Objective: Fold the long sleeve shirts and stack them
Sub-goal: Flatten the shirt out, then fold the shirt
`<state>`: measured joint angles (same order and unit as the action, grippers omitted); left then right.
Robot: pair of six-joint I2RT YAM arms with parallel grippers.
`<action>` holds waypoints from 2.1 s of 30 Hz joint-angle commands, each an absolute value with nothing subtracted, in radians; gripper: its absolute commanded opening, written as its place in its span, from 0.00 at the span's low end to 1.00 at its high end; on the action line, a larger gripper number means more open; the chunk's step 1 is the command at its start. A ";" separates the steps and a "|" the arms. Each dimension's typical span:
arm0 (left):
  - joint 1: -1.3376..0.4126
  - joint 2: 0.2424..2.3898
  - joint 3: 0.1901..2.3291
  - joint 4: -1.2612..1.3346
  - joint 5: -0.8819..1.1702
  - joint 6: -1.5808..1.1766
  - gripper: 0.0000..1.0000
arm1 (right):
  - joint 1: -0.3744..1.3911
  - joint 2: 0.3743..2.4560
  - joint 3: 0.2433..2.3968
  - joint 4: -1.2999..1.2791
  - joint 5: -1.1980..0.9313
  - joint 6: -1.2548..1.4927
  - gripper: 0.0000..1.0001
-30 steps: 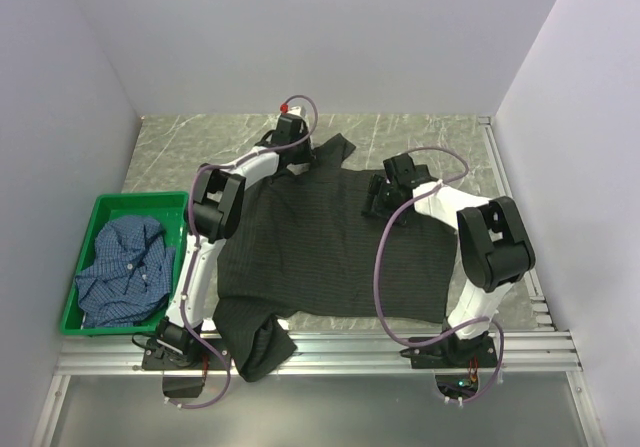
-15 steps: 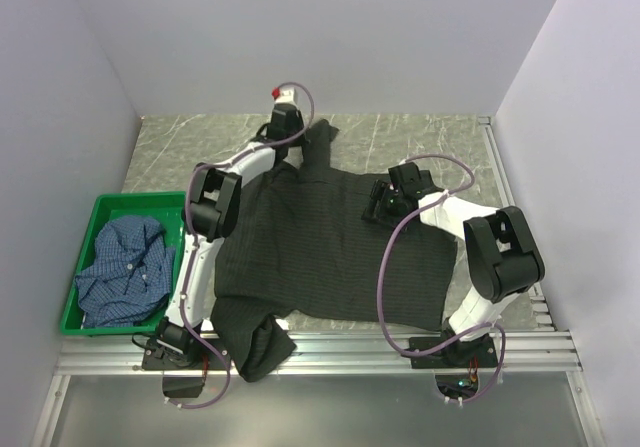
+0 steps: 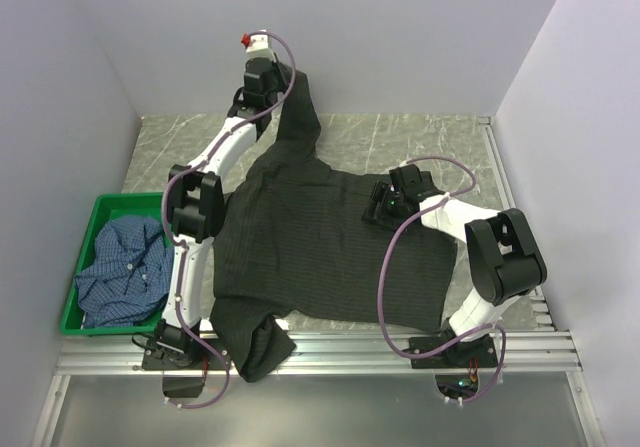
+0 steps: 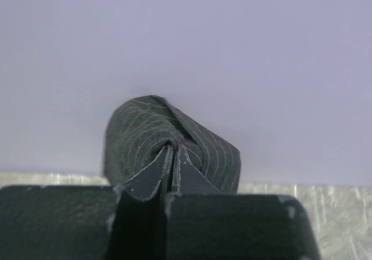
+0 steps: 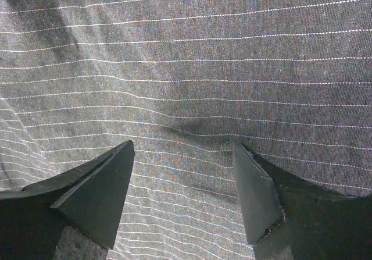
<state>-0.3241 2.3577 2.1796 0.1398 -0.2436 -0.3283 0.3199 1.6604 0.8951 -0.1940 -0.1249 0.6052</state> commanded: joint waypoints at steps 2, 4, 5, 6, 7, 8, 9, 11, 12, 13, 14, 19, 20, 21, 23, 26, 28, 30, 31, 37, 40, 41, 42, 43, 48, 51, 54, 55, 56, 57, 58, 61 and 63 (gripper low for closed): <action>-0.331 2.298 2.220 0.235 -0.265 -0.281 0.01 | 0.319 1.652 0.861 -0.288 -0.106 0.601 0.76; -0.331 2.304 2.223 0.270 -0.271 -0.259 0.01 | 0.319 1.648 0.861 -0.284 -0.104 0.600 0.76; -0.331 2.307 2.229 0.278 -0.276 -0.252 0.01 | 0.321 1.646 0.861 -0.284 -0.101 0.598 0.76; -0.331 2.313 2.233 0.284 -0.279 -0.242 0.01 | 0.321 1.643 0.862 -0.284 -0.098 0.595 0.76; -0.331 2.316 2.241 0.294 -0.281 -0.236 0.01 | 0.319 1.643 0.862 -0.284 -0.097 0.595 0.76; -0.331 2.321 2.261 0.298 -0.285 -0.232 0.00 | 0.319 1.643 0.865 -0.284 -0.092 0.594 0.76; -0.330 2.327 2.270 0.302 -0.290 -0.219 0.00 | 0.319 1.643 0.870 -0.284 -0.087 0.594 0.76; -0.328 2.332 2.293 0.304 -0.311 -0.210 0.00 | 0.319 1.647 0.879 -0.299 -0.081 0.592 0.76; -0.324 2.332 2.296 0.304 -0.324 -0.210 0.00 | 0.319 1.647 0.882 -0.305 -0.066 0.594 0.76; -0.321 2.333 2.301 0.299 -0.336 -0.215 0.00 | 0.318 1.643 0.881 -0.311 -0.054 0.600 0.76; -0.315 2.332 2.302 0.290 -0.347 -0.221 0.00 | 0.316 1.640 0.879 -0.316 -0.040 0.604 0.76; -0.285 2.345 2.304 0.252 -0.365 -0.241 0.06 | 0.295 1.612 0.865 -0.316 -0.002 0.624 0.77; -0.284 2.347 2.292 0.249 -0.364 -0.239 0.10 | 0.291 1.608 0.868 -0.316 -0.002 0.626 0.77; -0.285 2.347 2.284 0.247 -0.353 -0.245 0.14 | 0.291 1.602 0.877 -0.313 -0.002 0.620 0.77; -0.285 2.342 2.254 0.249 -0.338 -0.250 0.34 | 0.291 1.579 0.893 -0.321 -0.002 0.614 0.77; -0.282 2.323 2.224 0.241 -0.353 -0.249 0.58 | 0.290 1.554 0.957 -0.362 0.047 0.577 0.77; -0.281 2.292 2.217 0.194 -0.356 -0.262 0.68 | 0.281 1.539 1.015 -0.394 0.067 0.552 0.77; -0.279 2.245 2.203 0.135 -0.356 -0.287 0.76 | 0.247 1.532 1.063 -0.408 0.072 0.545 0.77; -0.279 2.223 2.189 0.077 -0.354 -0.296 0.77 | 0.235 1.528 1.074 -0.411 0.074 0.545 0.77; -0.278 1.985 1.942 -0.115 -0.331 -0.400 0.85 | 0.102 1.545 1.129 -0.394 0.032 0.571 0.73; -0.278 1.890 1.787 -0.135 -0.295 -0.442 0.86 | 0.055 1.580 1.153 -0.380 0.006 0.578 0.71; -0.278 1.875 1.728 -0.120 -0.281 -0.422 0.87 | 0.046 1.589 1.160 -0.377 0.003 0.581 0.70; -0.278 1.862 1.711 -0.106 -0.290 -0.414 0.88 | 0.038 1.598 1.166 -0.371 0.003 0.583 0.70; -0.278 1.867 1.706 -0.126 -0.298 -0.414 0.88 | 0.034 1.612 1.167 -0.355 0.003 0.584 0.70; -0.276 1.920 1.711 -0.297 -0.247 -0.491 0.88 | -0.026 1.687 1.180 -0.298 -0.063 0.612 0.66; -0.272 1.925 1.629 -0.307 -0.238 -0.561 0.84 | -0.041 1.745 1.196 -0.270 -0.098 0.641 0.63; -0.261 1.927 1.530 -0.269 -0.258 -0.629 0.79 | -0.049 1.795 1.213 -0.258 -0.110 0.664 0.59; -0.255 1.930 1.501 -0.259 -0.246 -0.643 0.75 | -0.049 1.804 1.215 -0.247 -0.110 0.667 0.58; -0.247 1.936 1.491 -0.261 -0.236 -0.666 0.73 | -0.049 1.812 1.216 -0.242 -0.112 0.670 0.57; -0.244 1.948 1.486 -0.261 -0.230 -0.676 0.70 | -0.049 1.828 1.218 -0.239 -0.110 0.672 0.57; -0.242 1.956 1.477 -0.264 -0.226 -0.683 0.67 | -0.052 1.836 1.221 -0.239 -0.110 0.675 0.57; -0.233 1.982 1.462 -0.291 -0.221 -0.707 0.58 | -0.055 1.868 1.229 -0.239 -0.117 0.681 0.57; -0.224 1.987 1.447 -0.305 -0.235 -0.738 0.52 | -0.055 1.881 1.229 -0.239 -0.110 0.683 0.57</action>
